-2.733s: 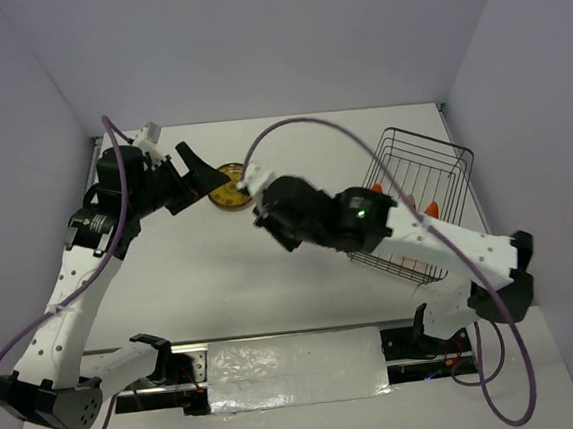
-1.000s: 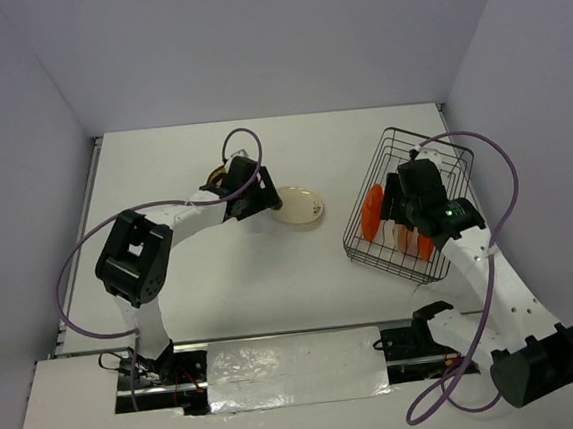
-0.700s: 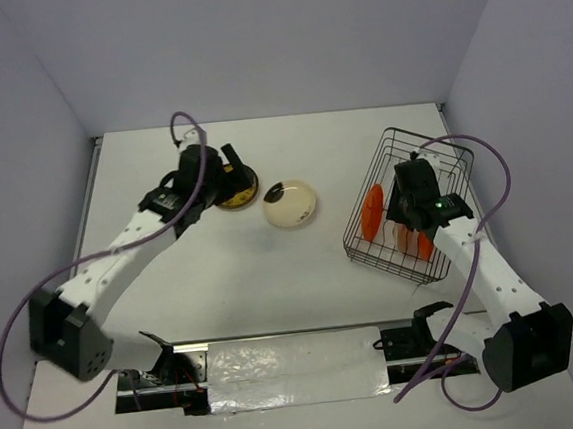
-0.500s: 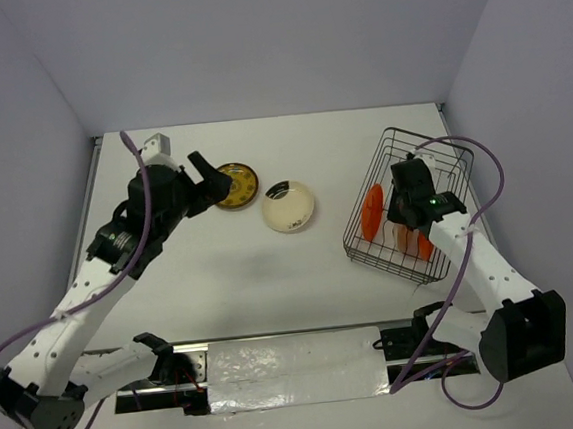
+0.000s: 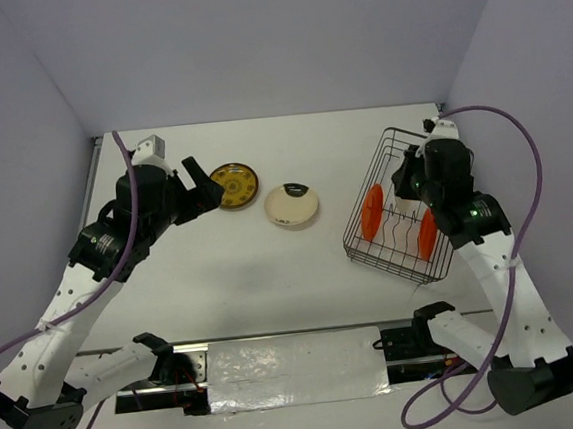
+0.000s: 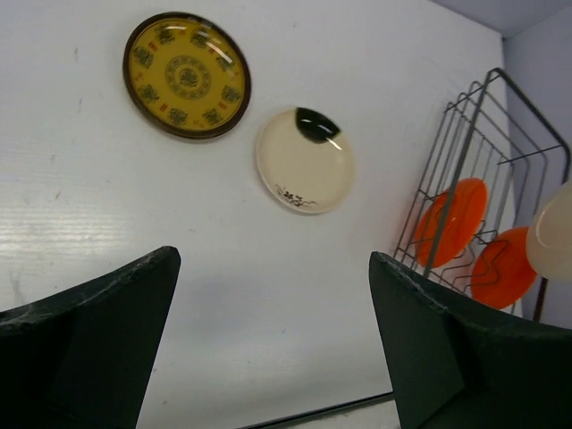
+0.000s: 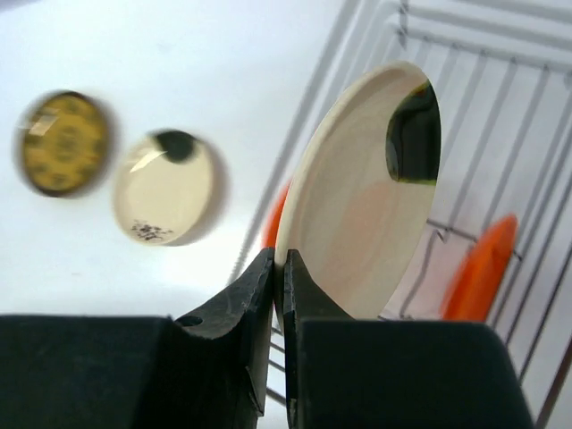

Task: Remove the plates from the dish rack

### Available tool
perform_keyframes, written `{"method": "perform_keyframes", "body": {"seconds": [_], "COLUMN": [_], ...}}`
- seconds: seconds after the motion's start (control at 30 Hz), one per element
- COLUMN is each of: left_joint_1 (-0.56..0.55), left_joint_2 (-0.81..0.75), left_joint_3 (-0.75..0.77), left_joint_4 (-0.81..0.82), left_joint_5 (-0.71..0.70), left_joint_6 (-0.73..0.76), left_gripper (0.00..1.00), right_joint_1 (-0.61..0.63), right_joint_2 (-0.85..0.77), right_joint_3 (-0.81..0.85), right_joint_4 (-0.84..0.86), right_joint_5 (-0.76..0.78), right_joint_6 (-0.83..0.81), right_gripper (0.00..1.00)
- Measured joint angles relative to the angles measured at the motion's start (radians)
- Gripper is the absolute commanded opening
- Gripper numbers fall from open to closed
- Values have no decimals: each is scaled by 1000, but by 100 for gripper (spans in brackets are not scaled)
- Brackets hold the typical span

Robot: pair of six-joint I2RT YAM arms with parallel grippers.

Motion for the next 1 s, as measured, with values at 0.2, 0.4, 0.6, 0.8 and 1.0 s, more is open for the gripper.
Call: {"method": "perform_keyframes", "body": {"seconds": [0.2, 0.4, 0.6, 0.8, 1.0], "left_joint_1": [0, -4, -16, -36, -50], "left_joint_2": [46, 159, 209, 201, 232], "left_joint_3": [114, 153, 116, -31, -69], "left_joint_4": [26, 123, 144, 191, 262], "left_joint_5": [151, 378, 436, 441, 467], "left_joint_6": [-54, -189, -248, -274, -318], "left_gripper": [99, 100, 99, 57, 0], "right_joint_1": [154, 735, 1011, 1104, 1146], "right_joint_2": [-29, 162, 396, 576, 624], "right_joint_3": [158, 381, 436, 563, 600], "right_joint_4": [-5, -93, -218, -287, -301], "right_joint_5": [-124, 93, 341, 484, 512], "right_joint_6": [-66, -232, -349, -416, -441], "right_gripper": [1, 0, 0, 0, 65]}}
